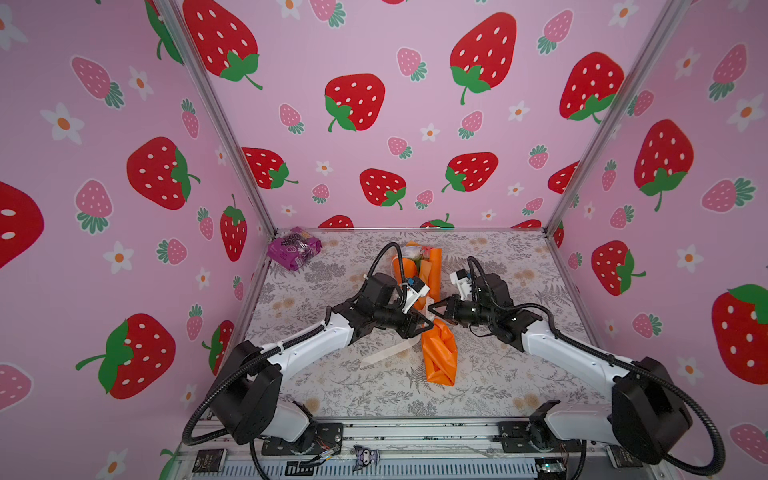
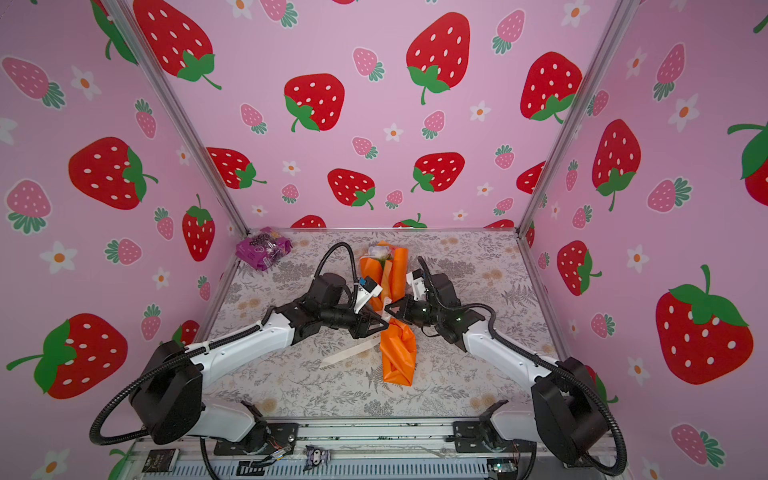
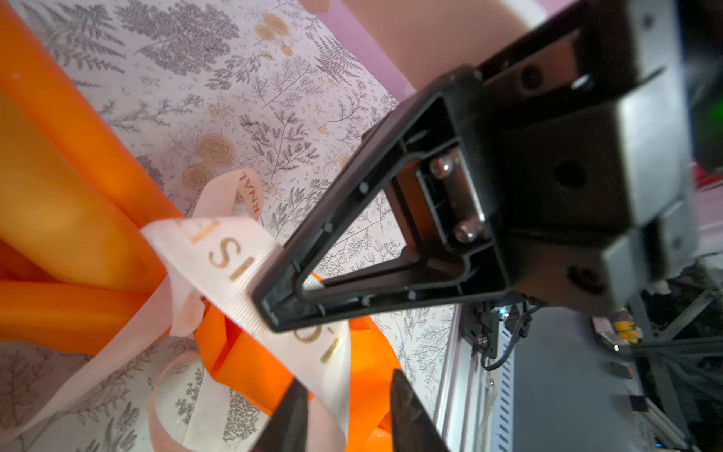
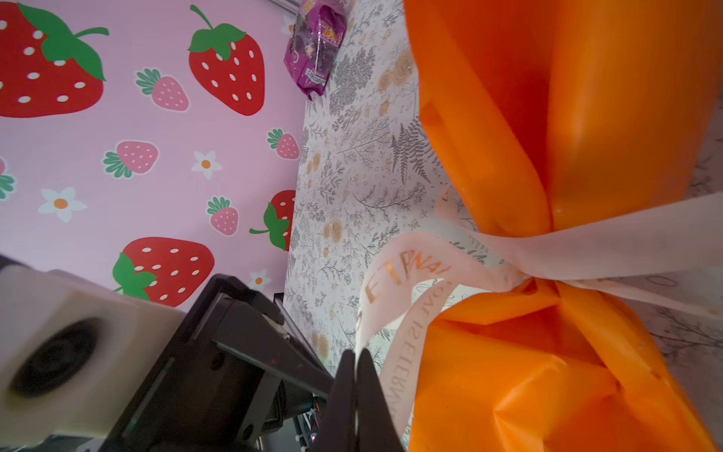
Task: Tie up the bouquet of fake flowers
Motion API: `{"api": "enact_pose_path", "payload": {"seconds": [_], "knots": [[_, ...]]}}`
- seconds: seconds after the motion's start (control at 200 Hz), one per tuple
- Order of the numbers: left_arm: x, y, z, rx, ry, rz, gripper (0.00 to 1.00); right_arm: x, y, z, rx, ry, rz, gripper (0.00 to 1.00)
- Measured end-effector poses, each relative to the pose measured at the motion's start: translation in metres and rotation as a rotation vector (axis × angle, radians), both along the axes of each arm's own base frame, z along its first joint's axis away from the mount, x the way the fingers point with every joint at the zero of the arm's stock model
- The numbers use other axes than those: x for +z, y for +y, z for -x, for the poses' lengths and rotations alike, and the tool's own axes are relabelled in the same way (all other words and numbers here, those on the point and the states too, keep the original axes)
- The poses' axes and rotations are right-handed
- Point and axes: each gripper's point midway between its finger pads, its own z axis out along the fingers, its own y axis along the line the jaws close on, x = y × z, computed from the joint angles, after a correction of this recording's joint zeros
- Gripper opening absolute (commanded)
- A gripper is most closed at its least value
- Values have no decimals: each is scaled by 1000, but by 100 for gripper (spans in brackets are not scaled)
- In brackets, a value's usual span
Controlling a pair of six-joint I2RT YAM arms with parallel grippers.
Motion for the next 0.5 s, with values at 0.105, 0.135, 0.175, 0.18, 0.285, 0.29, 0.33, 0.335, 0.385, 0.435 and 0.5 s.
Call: {"api": "enact_pose_path", "payload": {"seconds": [0.105, 0.135, 0.175, 0.18, 0.285, 0.29, 0.33, 0.335, 0.385, 0.435, 0.5], "knots": [[9, 12, -2, 43, -27, 1, 51, -2, -4, -5, -18, -18, 19, 2], [11, 17, -3, 62, -34, 4, 52, -3, -4, -5, -19, -23, 25, 1], [13, 28, -8, 106, -38, 7, 54, -4, -5, -6, -21, -31, 32, 2], [13, 29, -8, 110, -38, 7, 54, -4, -5, -6, -21, -32, 32, 1], [4, 63, -35, 273, 19, -2, 56, -6, -6, -6, -15, -46, 44, 1], [4, 64, -36, 280, 25, -1, 56, -6, -6, -6, -15, -47, 44, 2], [-5, 75, -48, 338, 67, -9, 56, -6, -6, -6, -12, -52, 45, 2], [-8, 77, -51, 353, 82, -9, 56, -6, -6, -6, -12, -52, 45, 2], [-25, 88, -64, 420, 158, -24, 56, -6, -6, -6, -8, -60, 48, 2], [-44, 92, -72, 453, 227, -49, 56, -6, -6, -6, -4, -67, 50, 2], [-68, 91, -77, 469, 301, -85, 56, -6, -6, -6, -2, -71, 52, 2]]}}
